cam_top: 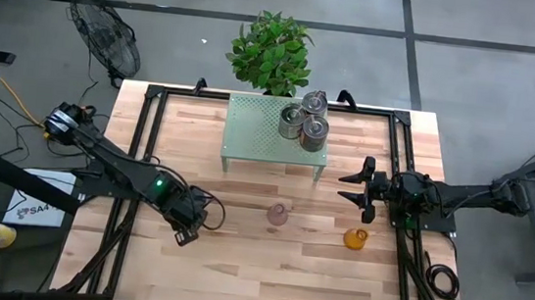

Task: Pick & Place candle stick holders
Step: Put the left pink glass candle holder on the shelf

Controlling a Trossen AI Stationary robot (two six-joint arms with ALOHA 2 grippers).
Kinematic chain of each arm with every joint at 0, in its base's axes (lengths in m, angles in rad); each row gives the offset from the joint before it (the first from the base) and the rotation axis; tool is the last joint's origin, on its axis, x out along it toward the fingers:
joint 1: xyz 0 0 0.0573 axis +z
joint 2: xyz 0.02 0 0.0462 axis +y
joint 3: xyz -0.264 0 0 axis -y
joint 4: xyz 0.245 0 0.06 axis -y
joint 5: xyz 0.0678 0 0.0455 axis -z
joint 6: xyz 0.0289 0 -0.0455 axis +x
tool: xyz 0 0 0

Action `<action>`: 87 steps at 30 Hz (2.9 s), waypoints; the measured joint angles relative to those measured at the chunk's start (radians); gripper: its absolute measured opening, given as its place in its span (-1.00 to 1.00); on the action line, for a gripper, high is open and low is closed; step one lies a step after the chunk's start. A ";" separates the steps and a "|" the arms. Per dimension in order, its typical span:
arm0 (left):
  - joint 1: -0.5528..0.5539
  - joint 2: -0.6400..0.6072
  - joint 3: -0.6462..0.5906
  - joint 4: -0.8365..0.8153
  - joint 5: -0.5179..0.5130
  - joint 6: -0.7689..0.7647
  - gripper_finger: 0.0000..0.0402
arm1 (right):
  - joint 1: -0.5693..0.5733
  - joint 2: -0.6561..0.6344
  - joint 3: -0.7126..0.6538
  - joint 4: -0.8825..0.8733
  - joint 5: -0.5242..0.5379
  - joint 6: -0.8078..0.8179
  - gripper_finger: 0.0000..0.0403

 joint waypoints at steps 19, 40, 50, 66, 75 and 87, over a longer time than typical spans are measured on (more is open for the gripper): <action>0.125 0.000 0.243 -0.132 -0.028 0.157 -0.89 | 0.000 0.000 0.000 0.000 0.000 0.001 -0.08; 0.723 0.032 0.599 -0.236 0.114 0.536 -0.89 | 0.000 0.000 0.000 0.000 0.000 0.000 -0.08; 0.947 0.276 0.896 -0.436 0.155 0.622 -0.89 | 0.000 0.000 0.000 0.000 0.000 0.000 -0.08; 1.000 0.515 1.141 -0.527 0.084 0.668 -0.87 | 0.000 0.000 0.000 0.000 0.000 0.000 -0.08; 0.981 0.494 1.141 -0.540 0.078 0.825 -0.90 | 0.000 0.000 0.000 0.000 0.000 0.000 -0.08; 0.963 0.470 1.140 -0.537 -0.018 0.770 -0.90 | 0.000 0.000 0.000 -0.002 0.000 0.001 -0.08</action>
